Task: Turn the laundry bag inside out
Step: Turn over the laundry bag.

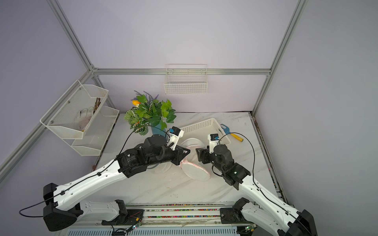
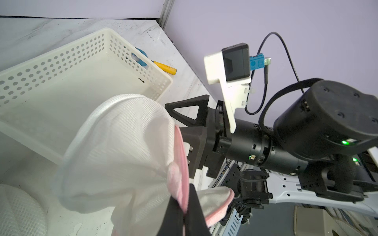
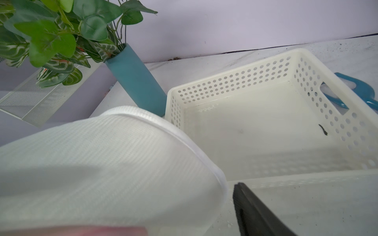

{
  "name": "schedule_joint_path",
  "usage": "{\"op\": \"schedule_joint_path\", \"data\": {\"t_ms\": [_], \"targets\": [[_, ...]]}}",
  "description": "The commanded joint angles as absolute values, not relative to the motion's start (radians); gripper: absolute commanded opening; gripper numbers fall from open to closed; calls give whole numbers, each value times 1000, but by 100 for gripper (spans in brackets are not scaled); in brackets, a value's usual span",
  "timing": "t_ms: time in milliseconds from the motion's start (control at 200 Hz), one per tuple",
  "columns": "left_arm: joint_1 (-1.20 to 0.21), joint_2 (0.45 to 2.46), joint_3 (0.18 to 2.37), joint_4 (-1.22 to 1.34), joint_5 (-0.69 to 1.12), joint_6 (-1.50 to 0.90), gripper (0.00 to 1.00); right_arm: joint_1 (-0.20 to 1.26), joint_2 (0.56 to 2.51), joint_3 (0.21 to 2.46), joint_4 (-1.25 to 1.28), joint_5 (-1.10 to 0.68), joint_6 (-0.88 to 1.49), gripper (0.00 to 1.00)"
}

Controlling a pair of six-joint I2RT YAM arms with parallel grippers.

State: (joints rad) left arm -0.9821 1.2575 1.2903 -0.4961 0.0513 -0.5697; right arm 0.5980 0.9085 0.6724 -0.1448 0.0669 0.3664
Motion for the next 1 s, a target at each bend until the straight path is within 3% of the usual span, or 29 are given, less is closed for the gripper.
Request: {"op": "schedule_joint_path", "data": {"t_ms": [0, 120, 415, 525, 735, 995], "targets": [[-974, 1207, 1289, -455, 106, -490, 0, 583, 874, 652, -112, 49, 325, 59], [-970, 1182, 1270, -459, 128, -436, 0, 580, 832, 625, -73, -17, 284, 41], [-947, 1119, 1227, -476, 207, -338, 0, 572, 768, 629, -96, -117, 166, 17], [-935, 1088, 1209, -509, 164, -320, 0, 572, 749, 667, -164, -117, 99, 0], [-924, 1046, 1129, -494, 65, -313, 5, 573, 732, 784, -336, -181, -8, 0], [-925, 1114, 1096, -422, 77, -407, 33, 572, 787, 924, -497, -290, -25, 0]]}}
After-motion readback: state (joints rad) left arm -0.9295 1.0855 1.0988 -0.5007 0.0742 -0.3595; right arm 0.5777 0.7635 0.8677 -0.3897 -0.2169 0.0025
